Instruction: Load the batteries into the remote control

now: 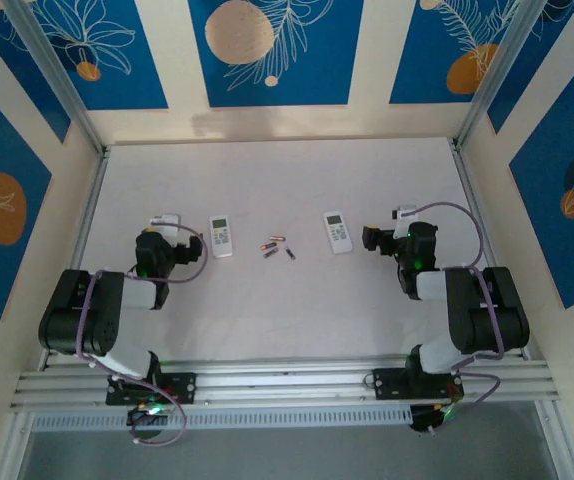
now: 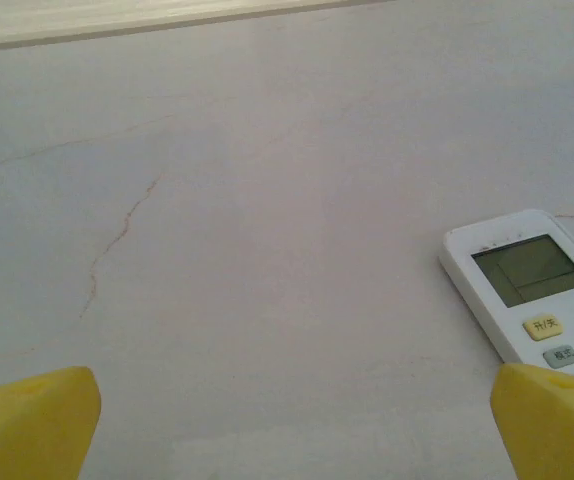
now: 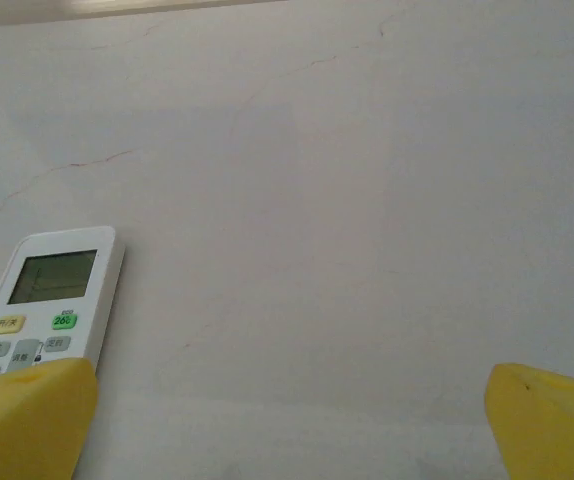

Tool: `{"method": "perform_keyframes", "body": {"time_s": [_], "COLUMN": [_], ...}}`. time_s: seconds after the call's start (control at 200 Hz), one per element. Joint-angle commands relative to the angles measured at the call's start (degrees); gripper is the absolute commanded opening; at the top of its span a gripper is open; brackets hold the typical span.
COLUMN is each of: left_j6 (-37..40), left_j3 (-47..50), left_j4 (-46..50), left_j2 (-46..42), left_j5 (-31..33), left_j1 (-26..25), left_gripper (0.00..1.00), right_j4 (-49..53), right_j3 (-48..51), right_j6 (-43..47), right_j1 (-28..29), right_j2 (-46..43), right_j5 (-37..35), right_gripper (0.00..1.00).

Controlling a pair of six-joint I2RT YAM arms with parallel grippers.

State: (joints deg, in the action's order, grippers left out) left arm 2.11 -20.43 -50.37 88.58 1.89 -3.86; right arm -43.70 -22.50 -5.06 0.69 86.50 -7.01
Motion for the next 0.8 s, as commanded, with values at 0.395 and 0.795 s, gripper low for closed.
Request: {"method": "perform_keyframes", "body": {"time_s": [0.395, 0.795], "left_j6": [0.61, -0.03], "left_j3": [-1.37, -0.57], "left_j4": [-2.28, -3.77], "left_j2": [0.81, 0.81], "left_j5": [-0.79, 1.62], "left_j1": [0.43, 0.43], "left_gripper": [1.00, 1.00], "right_j4": [-2.28, -2.57], "right_j3": [-1.49, -1.22], "right_j6": [-0.83, -0.91], "right_j1": [-0.67, -0.69], "right_j2": [0.78, 0.60], "right_j5": [1.88, 2.00], "right_gripper": [0.99, 0.99]}}
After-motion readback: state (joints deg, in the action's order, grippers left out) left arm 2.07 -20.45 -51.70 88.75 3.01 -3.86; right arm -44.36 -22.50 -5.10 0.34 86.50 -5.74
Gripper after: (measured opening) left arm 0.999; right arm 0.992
